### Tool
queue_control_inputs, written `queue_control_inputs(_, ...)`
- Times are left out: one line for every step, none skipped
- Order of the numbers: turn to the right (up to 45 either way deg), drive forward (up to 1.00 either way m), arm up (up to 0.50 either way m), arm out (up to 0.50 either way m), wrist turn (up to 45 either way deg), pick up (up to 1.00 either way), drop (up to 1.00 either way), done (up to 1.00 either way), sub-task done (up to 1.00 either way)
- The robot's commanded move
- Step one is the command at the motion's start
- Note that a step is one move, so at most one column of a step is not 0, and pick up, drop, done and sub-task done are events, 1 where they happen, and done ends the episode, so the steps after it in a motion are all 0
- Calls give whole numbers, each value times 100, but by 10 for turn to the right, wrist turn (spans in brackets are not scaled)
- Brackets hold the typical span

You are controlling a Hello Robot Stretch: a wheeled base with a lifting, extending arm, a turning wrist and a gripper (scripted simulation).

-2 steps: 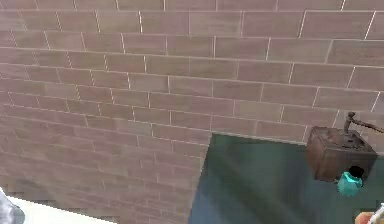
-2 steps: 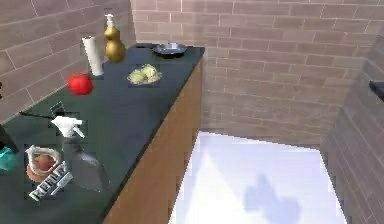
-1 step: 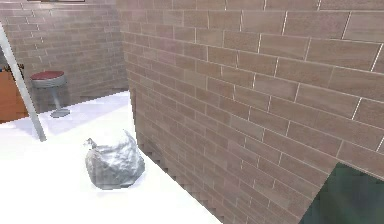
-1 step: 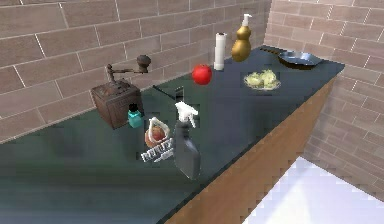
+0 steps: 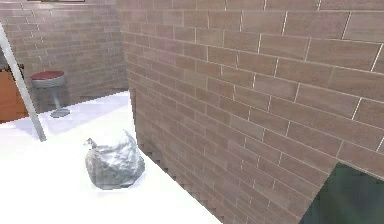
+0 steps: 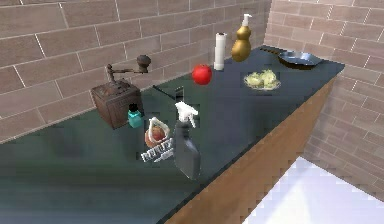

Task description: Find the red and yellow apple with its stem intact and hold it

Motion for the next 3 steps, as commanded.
queue_control_inputs(0, 0, 38, 0, 0, 0, 0, 0, 0)
queue_control_inputs(0, 0, 0, 22, 0, 0, 0, 0, 0)
queue_control_inputs(0, 0, 0, 0, 450, 0, 0, 0, 0)
